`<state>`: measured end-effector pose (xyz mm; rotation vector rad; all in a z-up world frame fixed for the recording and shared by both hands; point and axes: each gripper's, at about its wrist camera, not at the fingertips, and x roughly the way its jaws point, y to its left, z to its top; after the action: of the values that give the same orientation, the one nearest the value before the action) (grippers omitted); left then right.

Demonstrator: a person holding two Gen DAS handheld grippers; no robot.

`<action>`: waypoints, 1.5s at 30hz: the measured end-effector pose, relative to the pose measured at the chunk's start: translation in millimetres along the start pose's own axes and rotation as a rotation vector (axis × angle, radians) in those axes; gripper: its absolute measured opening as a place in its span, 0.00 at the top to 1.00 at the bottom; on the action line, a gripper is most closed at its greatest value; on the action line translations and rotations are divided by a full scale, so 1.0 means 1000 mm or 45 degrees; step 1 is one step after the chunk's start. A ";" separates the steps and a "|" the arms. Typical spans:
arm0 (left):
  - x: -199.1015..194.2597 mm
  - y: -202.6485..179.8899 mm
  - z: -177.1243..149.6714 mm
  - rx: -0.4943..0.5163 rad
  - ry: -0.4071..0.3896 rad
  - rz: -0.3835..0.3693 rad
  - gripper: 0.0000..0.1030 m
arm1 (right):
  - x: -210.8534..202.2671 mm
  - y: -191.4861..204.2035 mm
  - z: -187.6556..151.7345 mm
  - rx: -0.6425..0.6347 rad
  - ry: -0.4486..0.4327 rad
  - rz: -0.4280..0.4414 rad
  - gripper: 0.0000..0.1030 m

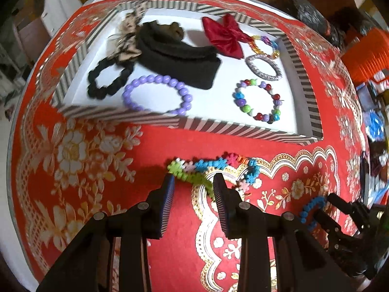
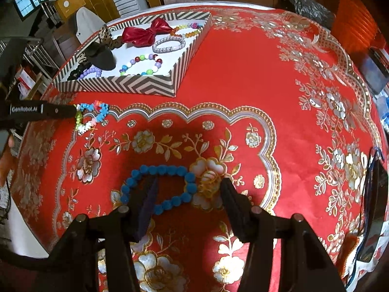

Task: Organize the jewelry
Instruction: 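Grasp the blue bead bracelet with the right tool while the left tool grasps the flower-bead bracelet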

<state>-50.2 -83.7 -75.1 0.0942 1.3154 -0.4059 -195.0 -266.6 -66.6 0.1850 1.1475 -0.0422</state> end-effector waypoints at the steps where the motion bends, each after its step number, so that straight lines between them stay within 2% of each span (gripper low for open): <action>1: 0.002 -0.003 0.002 0.029 0.005 0.010 0.81 | 0.000 0.001 0.001 -0.006 0.000 -0.014 0.49; 2: 0.003 -0.006 0.004 0.056 0.008 0.021 0.81 | 0.001 0.002 0.001 -0.009 -0.002 -0.025 0.51; 9: 0.013 -0.024 0.010 0.273 0.062 0.041 0.81 | 0.001 0.002 0.002 0.006 0.002 -0.036 0.51; 12: 0.013 -0.026 0.012 0.321 0.073 0.033 0.81 | 0.002 0.002 0.003 0.014 0.007 -0.038 0.51; 18: 0.012 -0.020 0.023 0.348 0.060 0.002 0.81 | 0.002 0.004 0.005 0.030 0.004 -0.038 0.51; 24: 0.012 0.002 0.021 0.291 0.084 -0.026 0.81 | 0.003 0.006 0.005 0.036 -0.005 -0.051 0.51; 30: 0.018 0.000 0.022 0.265 0.094 -0.057 0.81 | 0.004 0.008 0.007 0.019 -0.009 -0.075 0.51; 31: 0.019 0.000 0.023 0.255 0.089 -0.055 0.81 | 0.005 0.010 0.007 0.010 -0.011 -0.088 0.56; 34: 0.019 -0.003 0.022 0.238 0.066 -0.049 0.83 | 0.005 0.012 0.008 -0.029 -0.020 -0.121 0.91; 35: 0.020 -0.004 0.021 0.234 0.060 -0.080 0.94 | 0.005 0.012 0.009 -0.022 -0.017 -0.104 0.92; 36: 0.020 -0.004 0.020 0.226 0.067 -0.111 0.95 | 0.005 0.011 0.009 -0.018 -0.014 -0.093 0.92; 40: 0.009 -0.005 0.012 0.218 0.047 -0.102 0.97 | -0.008 0.008 0.013 0.017 -0.038 -0.004 0.92; 45: -0.029 -0.011 0.012 0.219 -0.030 -0.134 0.97 | -0.043 0.011 0.027 -0.009 -0.122 0.053 0.92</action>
<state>-48.3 -90.4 -42.3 0.1643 1.2640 -0.6083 -186.8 -263.1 -15.7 0.1986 1.0479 -0.0098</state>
